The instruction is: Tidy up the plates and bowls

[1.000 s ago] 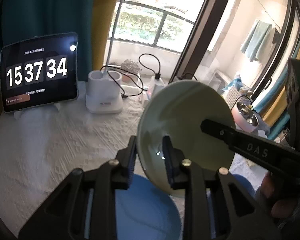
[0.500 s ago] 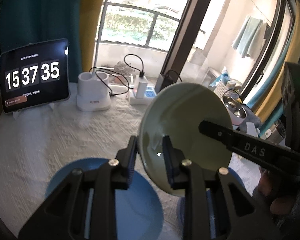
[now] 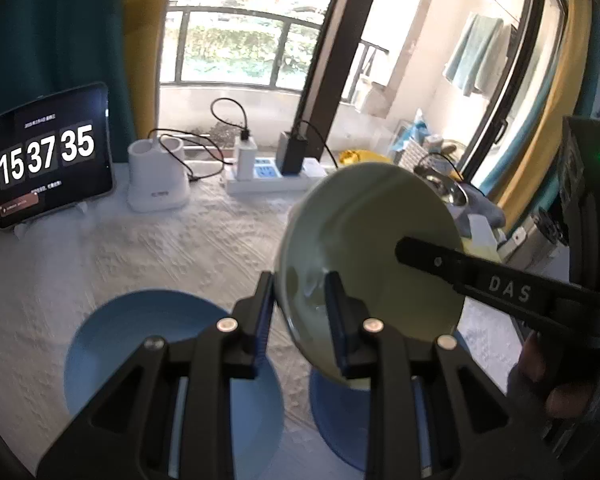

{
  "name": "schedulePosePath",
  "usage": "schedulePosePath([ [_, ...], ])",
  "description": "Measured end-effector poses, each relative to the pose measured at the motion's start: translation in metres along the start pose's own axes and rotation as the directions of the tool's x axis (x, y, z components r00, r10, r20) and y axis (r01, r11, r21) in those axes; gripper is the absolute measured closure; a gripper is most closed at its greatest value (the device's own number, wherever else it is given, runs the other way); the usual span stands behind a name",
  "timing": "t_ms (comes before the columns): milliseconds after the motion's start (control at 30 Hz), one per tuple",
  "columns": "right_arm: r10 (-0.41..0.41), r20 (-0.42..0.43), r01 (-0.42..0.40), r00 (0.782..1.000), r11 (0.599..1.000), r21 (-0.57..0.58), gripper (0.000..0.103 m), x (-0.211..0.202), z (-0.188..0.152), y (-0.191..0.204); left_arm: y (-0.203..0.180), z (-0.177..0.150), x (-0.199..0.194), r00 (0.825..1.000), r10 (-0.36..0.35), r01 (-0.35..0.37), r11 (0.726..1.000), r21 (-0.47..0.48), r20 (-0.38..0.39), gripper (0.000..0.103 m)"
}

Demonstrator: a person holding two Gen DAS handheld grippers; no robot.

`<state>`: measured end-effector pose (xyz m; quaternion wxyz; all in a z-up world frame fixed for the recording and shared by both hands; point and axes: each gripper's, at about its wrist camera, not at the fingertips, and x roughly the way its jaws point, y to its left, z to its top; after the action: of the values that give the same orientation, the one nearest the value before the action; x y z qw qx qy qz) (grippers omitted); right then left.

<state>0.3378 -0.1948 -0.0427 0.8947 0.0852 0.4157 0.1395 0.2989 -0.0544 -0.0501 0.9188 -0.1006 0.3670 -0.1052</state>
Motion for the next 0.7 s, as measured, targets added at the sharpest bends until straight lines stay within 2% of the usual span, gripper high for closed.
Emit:
schedulePosePath([
  [433,-0.019,-0.007,0.019,1.0,0.999,0.035,0.091,-0.016,-0.027,-0.026,-0.027,-0.022,0.001,0.999,-0.012,0.015,0.998,0.053,-0.044,0.077],
  [700,-0.028,-0.04,0.03,0.999,0.998,0.051,0.091,-0.016,-0.05,-0.041,-0.036,-0.039,0.009,0.996,-0.013,0.02,0.996,0.082,-0.089,0.077],
])
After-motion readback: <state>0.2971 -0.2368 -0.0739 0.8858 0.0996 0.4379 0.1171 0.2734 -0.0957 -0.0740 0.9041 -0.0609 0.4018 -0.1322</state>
